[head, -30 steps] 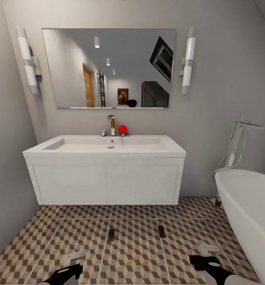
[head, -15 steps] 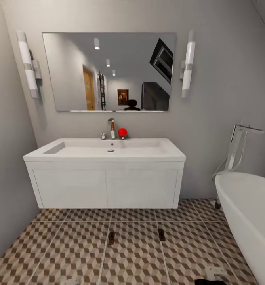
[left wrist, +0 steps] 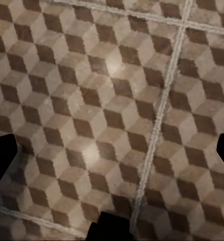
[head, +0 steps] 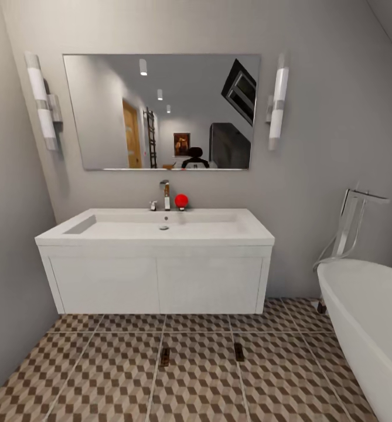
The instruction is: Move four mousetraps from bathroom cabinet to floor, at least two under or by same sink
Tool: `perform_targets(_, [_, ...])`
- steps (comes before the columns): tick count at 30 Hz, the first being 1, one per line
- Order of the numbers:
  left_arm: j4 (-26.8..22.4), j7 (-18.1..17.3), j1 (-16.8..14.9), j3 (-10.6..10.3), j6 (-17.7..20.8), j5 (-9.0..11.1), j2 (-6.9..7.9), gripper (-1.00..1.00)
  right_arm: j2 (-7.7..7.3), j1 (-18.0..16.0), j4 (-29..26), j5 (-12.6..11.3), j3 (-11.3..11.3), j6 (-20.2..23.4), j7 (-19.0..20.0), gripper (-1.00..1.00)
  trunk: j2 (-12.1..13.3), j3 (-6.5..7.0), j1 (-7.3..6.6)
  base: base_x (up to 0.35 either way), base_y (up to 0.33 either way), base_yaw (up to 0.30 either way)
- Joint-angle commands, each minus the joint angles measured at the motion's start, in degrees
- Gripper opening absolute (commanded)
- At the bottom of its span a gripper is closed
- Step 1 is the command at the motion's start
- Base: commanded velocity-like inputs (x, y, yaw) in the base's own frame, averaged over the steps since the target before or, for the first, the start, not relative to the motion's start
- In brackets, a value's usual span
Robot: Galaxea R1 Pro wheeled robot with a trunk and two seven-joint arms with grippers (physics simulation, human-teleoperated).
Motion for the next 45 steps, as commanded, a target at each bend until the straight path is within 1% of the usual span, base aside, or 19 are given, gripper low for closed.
perform_targets(1, [0.00,-0.94,0.69,-0.48,-0.13,0.49,0.06,1.00,0.08,1.10,0.18,-0.39,0.29,-0.36,-0.07,1.00,0.39,0.12,-0.24,0.000,0.000,0.000])
perform_targets(3, [0.00,-1.35,1.03,-0.48,-0.13,0.52,0.09,1.00,0.12,1.71,0.18,-0.39,0.30,-0.36,-0.07,1.00,1.19,0.48,-0.68,0.000,0.000,0.000])
perform_targets(11, [0.01,-2.77,2.99,-0.45,-0.15,0.53,0.17,1.00,0.23,6.26,0.18,-0.39,0.30,-0.47,0.06,1.00,4.40,1.92,-2.43,0.000,0.000,0.000])
perform_targets(18, [0.01,-3.05,3.41,-0.47,-0.16,0.53,0.07,1.00,0.33,9.52,0.18,-0.39,0.25,-0.79,0.20,1.00,7.21,3.18,-3.97,0.000,0.000,0.000])
perform_targets(39, [0.01,-3.16,3.95,-0.44,-0.56,0.53,0.12,1.00,0.52,15.34,0.18,-0.41,0.21,-1.03,0.52,1.00,15.63,6.95,-8.58,0.000,0.000,0.000])
perform_targets(45, [0.01,-3.21,5.31,-0.47,-0.65,0.48,-0.06,1.00,0.67,16.05,0.18,-0.44,0.21,-0.69,0.57,1.00,18.03,8.02,-9.90,0.000,0.000,0.000])
